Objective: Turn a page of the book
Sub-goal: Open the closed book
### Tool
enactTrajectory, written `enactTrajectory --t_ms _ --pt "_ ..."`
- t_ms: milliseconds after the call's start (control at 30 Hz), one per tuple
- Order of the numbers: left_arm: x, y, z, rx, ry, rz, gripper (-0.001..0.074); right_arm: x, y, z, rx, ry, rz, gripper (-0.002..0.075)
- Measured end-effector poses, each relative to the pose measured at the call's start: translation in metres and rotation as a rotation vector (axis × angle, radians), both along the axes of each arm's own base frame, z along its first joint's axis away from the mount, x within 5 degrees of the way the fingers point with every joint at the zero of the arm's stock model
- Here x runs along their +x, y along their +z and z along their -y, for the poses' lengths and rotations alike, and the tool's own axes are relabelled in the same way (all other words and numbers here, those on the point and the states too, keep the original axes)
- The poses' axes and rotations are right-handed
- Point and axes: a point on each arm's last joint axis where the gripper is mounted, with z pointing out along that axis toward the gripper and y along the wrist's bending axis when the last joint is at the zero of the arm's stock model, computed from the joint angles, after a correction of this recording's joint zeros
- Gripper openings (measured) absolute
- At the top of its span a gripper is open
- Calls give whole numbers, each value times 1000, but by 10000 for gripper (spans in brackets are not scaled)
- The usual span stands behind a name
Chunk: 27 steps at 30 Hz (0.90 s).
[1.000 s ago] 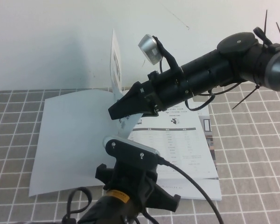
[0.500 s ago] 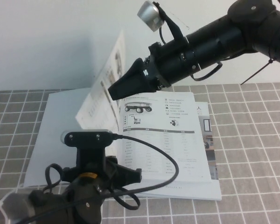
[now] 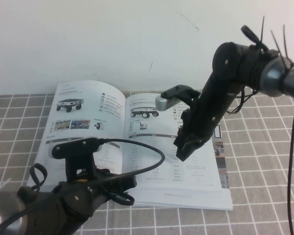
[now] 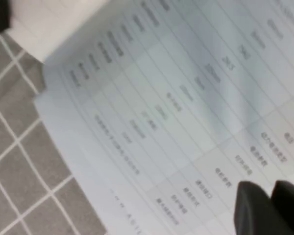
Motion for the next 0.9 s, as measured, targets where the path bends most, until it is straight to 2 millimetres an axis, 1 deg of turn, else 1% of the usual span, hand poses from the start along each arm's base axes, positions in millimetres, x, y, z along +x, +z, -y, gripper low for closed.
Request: enactTrajectory --t_ms 33,67,133,233,400,600,667,733,833,900 --pt "0 -1 0 0 1 -3 -2 2 -14 -1 -17 -11 -32 55" --pt "1 -1 -1 1 4 -6 -2 3 -25 -1 -30 -18 -52 36" --pt "2 -4 -3 6 11 -15 -2 4 -39 -1 -44 -30 -82 16" --pt "5 -11 -7 18 27 -40 -2 5 -39 -2 -43 -41 -85 4" --pt "11 -30 -16 36 54 -119 -2 4 -39 -1 -50 -40 -94 1" --pt "13 -33 -18 39 32 -137 -2 4 -37 -1 -59 -54 -95 0" --pt "12 -29 -18 30 18 -132 -2 5 -27 1 -67 -54 -55 0" --pt "11 -22 -16 8 -10 -125 -2 5 -8 4 -68 -52 9 0" --pt "7 -1 -14 -29 -70 -77 -2 0 37 11 -58 -43 129 0" --pt "3 18 -14 -54 -111 -27 -2 -7 72 18 -58 -38 221 0"
